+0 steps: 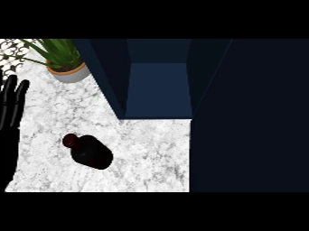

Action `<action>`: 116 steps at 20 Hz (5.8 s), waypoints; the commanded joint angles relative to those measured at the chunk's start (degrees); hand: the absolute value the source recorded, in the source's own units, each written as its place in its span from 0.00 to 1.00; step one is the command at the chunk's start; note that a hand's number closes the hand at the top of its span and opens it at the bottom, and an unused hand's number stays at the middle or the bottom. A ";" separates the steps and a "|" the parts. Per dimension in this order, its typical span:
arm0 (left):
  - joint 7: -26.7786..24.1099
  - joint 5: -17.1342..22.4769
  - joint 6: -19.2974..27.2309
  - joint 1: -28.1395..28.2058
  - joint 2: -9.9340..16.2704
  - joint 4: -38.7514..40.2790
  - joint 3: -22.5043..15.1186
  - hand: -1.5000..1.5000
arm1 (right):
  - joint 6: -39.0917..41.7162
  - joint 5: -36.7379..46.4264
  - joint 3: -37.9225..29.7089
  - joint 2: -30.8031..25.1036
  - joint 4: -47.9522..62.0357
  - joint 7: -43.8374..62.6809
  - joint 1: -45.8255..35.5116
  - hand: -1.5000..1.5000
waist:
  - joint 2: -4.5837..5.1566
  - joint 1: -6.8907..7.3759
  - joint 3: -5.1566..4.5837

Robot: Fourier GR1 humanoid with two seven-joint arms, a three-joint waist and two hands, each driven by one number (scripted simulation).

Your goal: Pick up the wine, place it into the cabinet and close the cabinet

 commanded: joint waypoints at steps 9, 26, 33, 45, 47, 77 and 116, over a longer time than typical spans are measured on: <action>9.89 10.48 -6.32 5.19 -1.50 -3.63 -6.71 0.00 | 6.41 -8.99 8.17 1.16 -12.64 9.69 10.17 0.00 | 0.70 0.16 1.01; 37.58 7.79 6.04 -1.40 -1.24 -22.92 -10.69 0.00 | -3.53 2.41 23.01 4.23 -29.86 31.09 7.04 0.00 | 0.92 0.61 1.02; 41.72 10.21 6.20 -3.53 1.20 -24.75 -6.13 0.00 | -6.34 4.13 25.15 3.28 -31.40 33.81 5.45 0.00 | 0.80 0.59 1.00; 30.26 6.05 2.36 1.72 -1.95 -14.25 -8.15 0.00 | -11.26 5.47 26.20 0.08 -33.61 39.51 0.63 0.00 | 0.86 0.11 0.95; 29.88 9.77 1.06 -1.00 -0.49 -11.02 -3.58 0.00 | -12.42 7.29 27.25 0.12 -33.19 40.22 -1.26 0.00 | 0.89 -0.06 0.92; -1.65 3.35 -9.23 12.15 -2.26 16.27 0.33 0.00 | -20.69 9.90 33.69 -8.71 -35.76 41.21 -1.66 0.00 | 0.74 -0.41 0.98; -30.91 -0.87 -19.40 -2.65 -2.31 67.32 4.31 0.00 | -29.33 12.17 38.77 -12.82 -32.35 39.75 -6.15 0.00 | 0.89 -0.20 0.95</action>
